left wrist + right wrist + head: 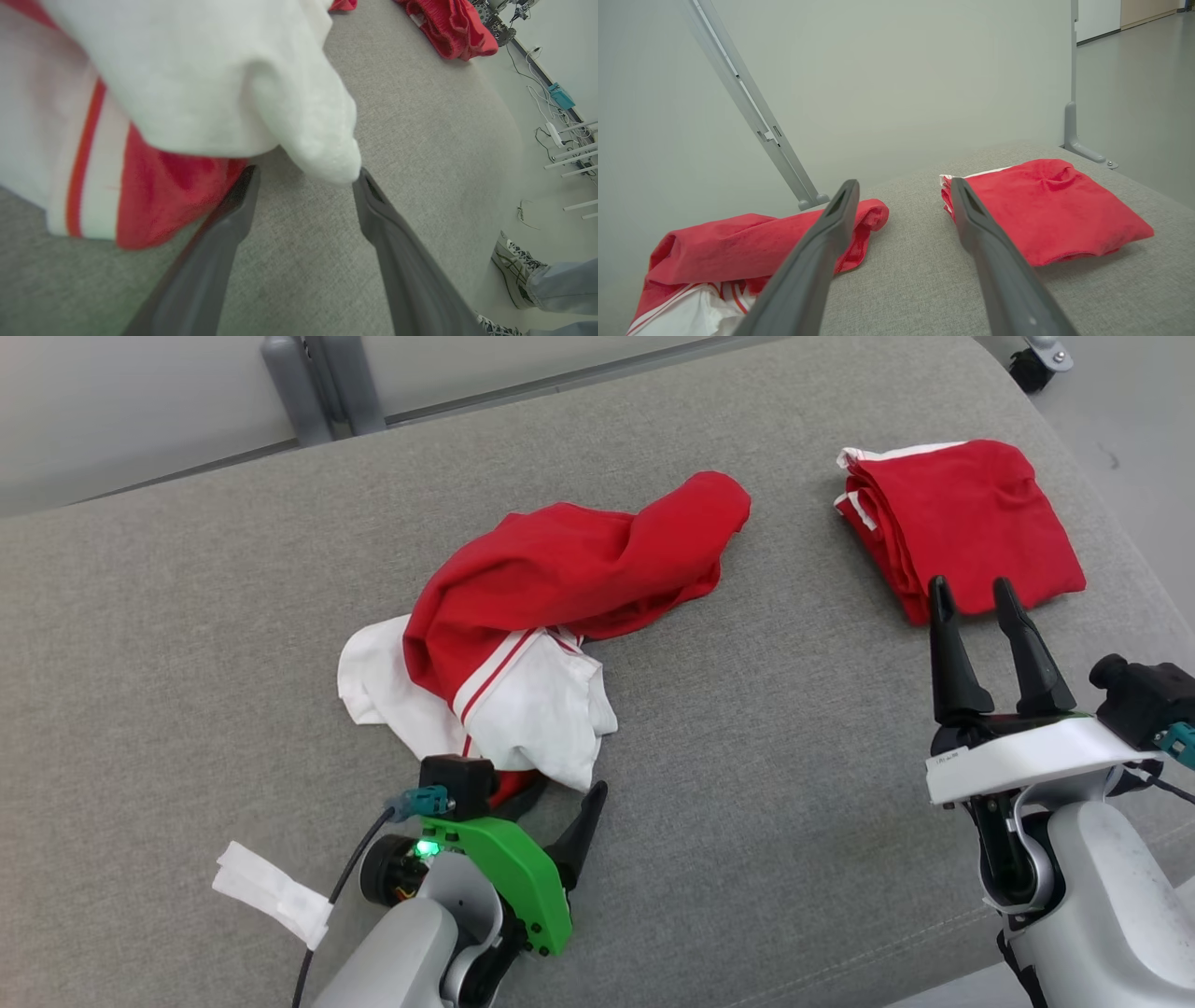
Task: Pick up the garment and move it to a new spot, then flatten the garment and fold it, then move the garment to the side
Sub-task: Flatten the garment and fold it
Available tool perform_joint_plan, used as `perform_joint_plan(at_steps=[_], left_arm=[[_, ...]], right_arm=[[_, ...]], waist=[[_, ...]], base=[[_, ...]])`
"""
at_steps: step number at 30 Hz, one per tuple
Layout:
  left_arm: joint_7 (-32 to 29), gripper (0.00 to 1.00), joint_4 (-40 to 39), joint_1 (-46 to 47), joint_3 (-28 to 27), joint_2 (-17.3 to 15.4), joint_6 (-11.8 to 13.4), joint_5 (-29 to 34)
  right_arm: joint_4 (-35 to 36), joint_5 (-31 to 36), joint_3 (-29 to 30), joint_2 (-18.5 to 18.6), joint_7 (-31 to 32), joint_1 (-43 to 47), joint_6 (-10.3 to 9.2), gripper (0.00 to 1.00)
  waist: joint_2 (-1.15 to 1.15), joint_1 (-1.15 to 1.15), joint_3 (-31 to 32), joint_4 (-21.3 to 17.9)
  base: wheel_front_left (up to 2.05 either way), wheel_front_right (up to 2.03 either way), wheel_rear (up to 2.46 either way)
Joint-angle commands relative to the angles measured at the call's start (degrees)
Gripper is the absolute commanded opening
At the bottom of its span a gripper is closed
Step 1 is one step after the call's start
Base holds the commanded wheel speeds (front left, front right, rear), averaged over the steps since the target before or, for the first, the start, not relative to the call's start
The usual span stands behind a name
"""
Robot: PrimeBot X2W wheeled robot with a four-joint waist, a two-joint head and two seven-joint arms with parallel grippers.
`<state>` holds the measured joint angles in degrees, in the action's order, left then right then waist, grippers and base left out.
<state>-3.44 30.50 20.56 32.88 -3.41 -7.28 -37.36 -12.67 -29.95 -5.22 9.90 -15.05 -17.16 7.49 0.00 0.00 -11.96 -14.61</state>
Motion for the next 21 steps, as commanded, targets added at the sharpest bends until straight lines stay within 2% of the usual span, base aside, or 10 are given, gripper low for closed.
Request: perform_joint_plan(at_steps=[1,2,3,4,5,10,14,21], left_arm=[[0.7,1.0,1.1,1.6,-0.2,-0.3,-0.2,0.2],[1.0,1.0,1.6,1.9,-0.2,-0.2,-0.2,-0.2],[1.2,0.52,2.1,2.2,-0.1,-0.1,-0.2,-0.8],[1.7,0.18,2.2,2.4,0.0,0.0,-0.2,-1.0],[2.2,0.0,2.0,2.5,0.2,0.0,-0.2,-1.5],[4.2,0.0,-2.1,0.7,1.5,-1.2,-0.2,-1.6],[3.7,0.0,-11.1,-2.2,0.9,-3.9,-0.1,-3.3],[-1.0,0.0,-32.0,-6.0,-6.8,-12.0,4.5,-8.4]], right_arm=[[0.1,0.6,0.1,-0.3,-0.1,-0.6,0.0,1.0],[0.0,0.7,0.2,-0.4,-0.1,-0.6,0.0,1.0],[0.0,0.7,0.4,-0.6,-0.1,-0.4,0.0,1.0],[0.0,0.8,0.5,-0.7,-0.1,-0.2,0.0,1.0],[-0.1,1.0,0.6,-0.8,-0.1,0.0,0.0,1.0],[-0.2,1.2,1.5,-0.9,-0.1,1.2,0.0,1.0],[-0.4,1.3,2.2,-0.8,-0.1,2.4,0.0,1.0],[-0.2,1.1,2.7,-1.2,-0.1,3.5,0.0,1.0]], waist=[[0.0,0.0,-1.1,-1.1],[0.0,0.0,-1.1,-1.0],[0.0,0.0,-1.0,-0.8],[0.0,0.0,-0.8,-0.6],[0.0,0.0,-0.5,-0.2],[0.0,0.0,1.5,2.3],[0.0,0.0,3.6,5.1],[0.0,0.0,5.6,8.7]], base=[[0.0,0.0,0.0],[0.0,0.0,0.0],[0.0,0.0,0.0],[0.0,0.0,0.0],[0.0,0.0,0.0],[0.0,0.0,0.0],[0.0,0.0,0.0],[0.0,0.0,0.0]])
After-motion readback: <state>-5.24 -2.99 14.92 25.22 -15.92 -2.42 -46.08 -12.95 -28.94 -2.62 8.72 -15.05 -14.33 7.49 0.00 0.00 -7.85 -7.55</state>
